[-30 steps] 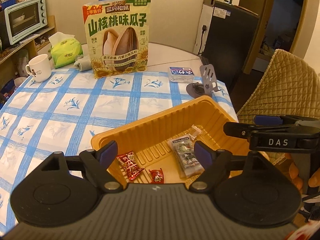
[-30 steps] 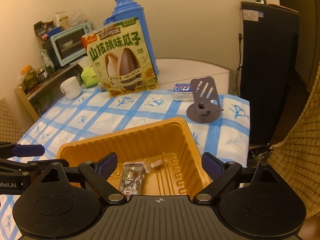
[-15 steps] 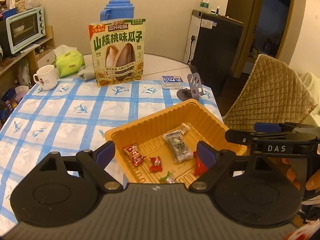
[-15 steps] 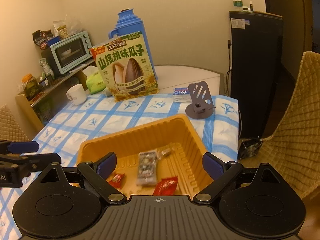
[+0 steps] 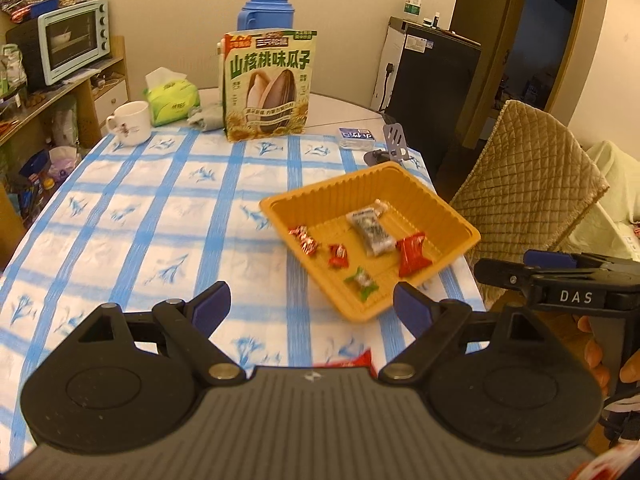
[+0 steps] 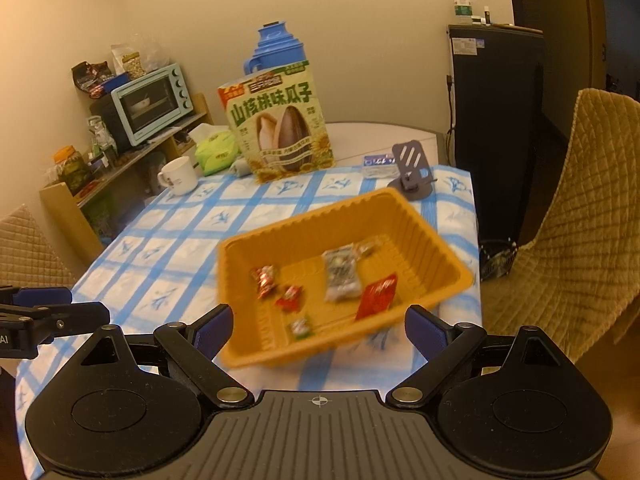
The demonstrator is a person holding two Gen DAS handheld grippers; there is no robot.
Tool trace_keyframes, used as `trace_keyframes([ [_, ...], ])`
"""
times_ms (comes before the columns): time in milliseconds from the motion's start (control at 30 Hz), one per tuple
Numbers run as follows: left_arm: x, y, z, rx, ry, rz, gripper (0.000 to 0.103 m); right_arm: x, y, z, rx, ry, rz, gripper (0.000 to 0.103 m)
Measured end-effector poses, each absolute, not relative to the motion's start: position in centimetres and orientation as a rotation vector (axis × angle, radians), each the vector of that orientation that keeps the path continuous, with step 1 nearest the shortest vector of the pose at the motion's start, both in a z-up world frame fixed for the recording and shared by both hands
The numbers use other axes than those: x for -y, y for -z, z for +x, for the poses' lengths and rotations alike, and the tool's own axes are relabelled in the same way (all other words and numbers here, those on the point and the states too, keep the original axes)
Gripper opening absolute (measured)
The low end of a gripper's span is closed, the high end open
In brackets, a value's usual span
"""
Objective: Organize snacks
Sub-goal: 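Move both open tools back toward the remaining snacks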
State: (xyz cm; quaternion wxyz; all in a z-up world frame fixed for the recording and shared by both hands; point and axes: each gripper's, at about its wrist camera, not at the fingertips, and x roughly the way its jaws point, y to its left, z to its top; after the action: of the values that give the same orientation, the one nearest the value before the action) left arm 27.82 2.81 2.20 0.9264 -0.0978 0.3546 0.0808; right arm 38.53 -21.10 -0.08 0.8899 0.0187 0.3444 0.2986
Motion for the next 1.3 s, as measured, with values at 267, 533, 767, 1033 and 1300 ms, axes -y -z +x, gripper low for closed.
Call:
trace_keyframes([
  [267,-3.5,-2.5,21.0,-0.729,-0.143,-0.193,0.087,20.9,-0.5,32.0,-0.709,-0.612,0.064,0.092],
  [533,-3.9,-1.6,15.2,-0.745,-0.12,-0.19,0.087,20.8,0.3,26.2,-0.734,-0.608,0.065,0.092],
  [767,-4.6,0.3,11.7,-0.766,-0.12,-0.189,0.087,20.6,2.1,22.4,-0.781,-0.602,0.056,0.092],
  [1033,-4.7,3.0,9.2,-0.819,-0.114,-0.203,0.087,19.6,4.9,19.8,-0.846,-0.602,0.003,0.092],
  [1300,-4.6,4.7,8.3,-0.857,-0.127,-0.205,0.087,18.9,7.1,19.3,-0.892,-0.625,-0.031,0.092],
])
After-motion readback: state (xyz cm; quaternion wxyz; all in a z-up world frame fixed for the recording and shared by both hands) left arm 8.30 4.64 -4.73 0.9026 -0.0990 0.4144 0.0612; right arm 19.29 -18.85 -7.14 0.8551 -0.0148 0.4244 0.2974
